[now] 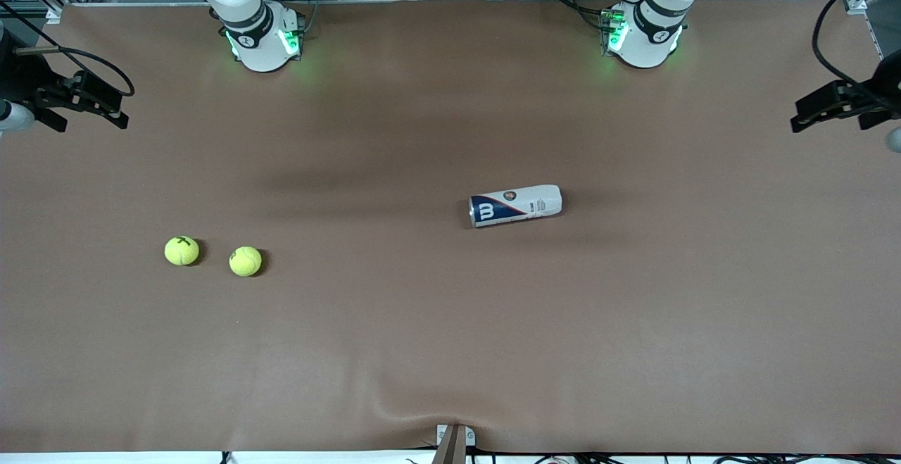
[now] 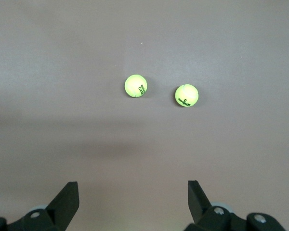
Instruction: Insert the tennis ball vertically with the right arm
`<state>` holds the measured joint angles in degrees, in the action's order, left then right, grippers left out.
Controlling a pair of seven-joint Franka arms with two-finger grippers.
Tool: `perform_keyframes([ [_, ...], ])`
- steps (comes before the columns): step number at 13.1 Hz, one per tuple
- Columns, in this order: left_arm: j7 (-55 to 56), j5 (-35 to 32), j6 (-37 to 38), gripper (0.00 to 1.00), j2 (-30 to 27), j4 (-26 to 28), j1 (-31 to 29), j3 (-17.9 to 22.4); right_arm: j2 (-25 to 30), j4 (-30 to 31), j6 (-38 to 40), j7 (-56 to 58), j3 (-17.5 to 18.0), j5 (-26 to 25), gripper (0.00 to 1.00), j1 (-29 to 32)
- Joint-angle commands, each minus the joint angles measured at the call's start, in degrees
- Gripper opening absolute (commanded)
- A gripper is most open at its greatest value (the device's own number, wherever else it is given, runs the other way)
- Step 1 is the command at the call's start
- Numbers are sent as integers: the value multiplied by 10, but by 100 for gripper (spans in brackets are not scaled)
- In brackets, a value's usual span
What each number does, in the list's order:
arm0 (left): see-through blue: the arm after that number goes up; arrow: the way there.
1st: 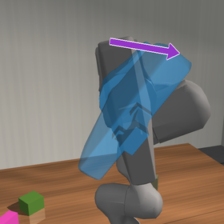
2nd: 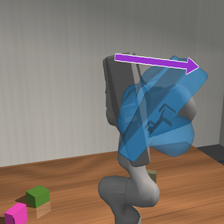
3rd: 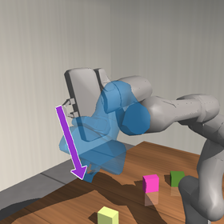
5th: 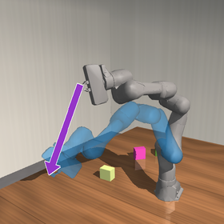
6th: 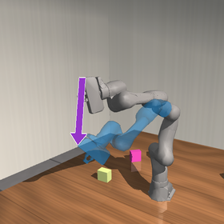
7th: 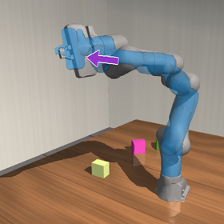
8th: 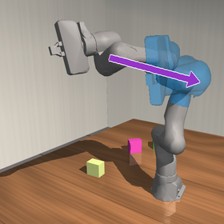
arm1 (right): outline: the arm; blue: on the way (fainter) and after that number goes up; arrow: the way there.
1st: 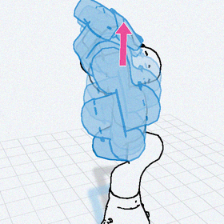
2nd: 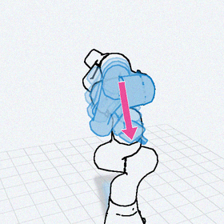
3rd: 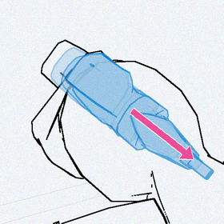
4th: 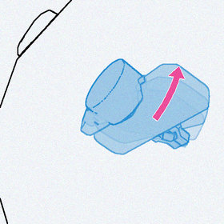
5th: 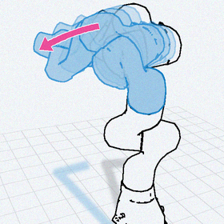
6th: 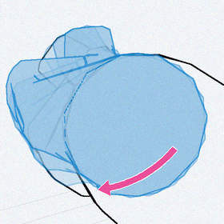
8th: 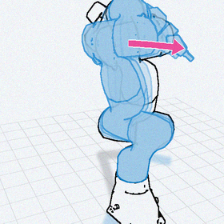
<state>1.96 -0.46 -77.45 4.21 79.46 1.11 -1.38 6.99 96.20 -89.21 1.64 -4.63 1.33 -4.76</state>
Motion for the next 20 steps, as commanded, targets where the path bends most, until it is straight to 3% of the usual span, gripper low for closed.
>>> perform_keyframes([
  [1, -69, 10, -7, 100, 8, 12, 19, -2, -7, -10, 5, 6, 1, 7, 100, 1],
  [5, -164, 1, -10, 100, 40, 13, 80, -22, -10, 1, 4, 1, -1, 6, 100, 2],
  [9, -234, -49, -81, 100, 64, 39, 164, -32, -21, 20, -18, 0, -3, 5, 100, 4],
  [13, -247, -90, -163, 100, 81, 102, 257, -32, -31, 26, -40, 3, -3, 5, 100, 5],
  [15, -243, -102, -197, 100, 105, 121, 300, -32, -46, 54, -92, 5, -3, 5, 100, 3],
  [20, -186, -108, -223, 100, 191, 121, 355, -31, -110, 62, -156, 5, -2, 5, 100, -4],
])
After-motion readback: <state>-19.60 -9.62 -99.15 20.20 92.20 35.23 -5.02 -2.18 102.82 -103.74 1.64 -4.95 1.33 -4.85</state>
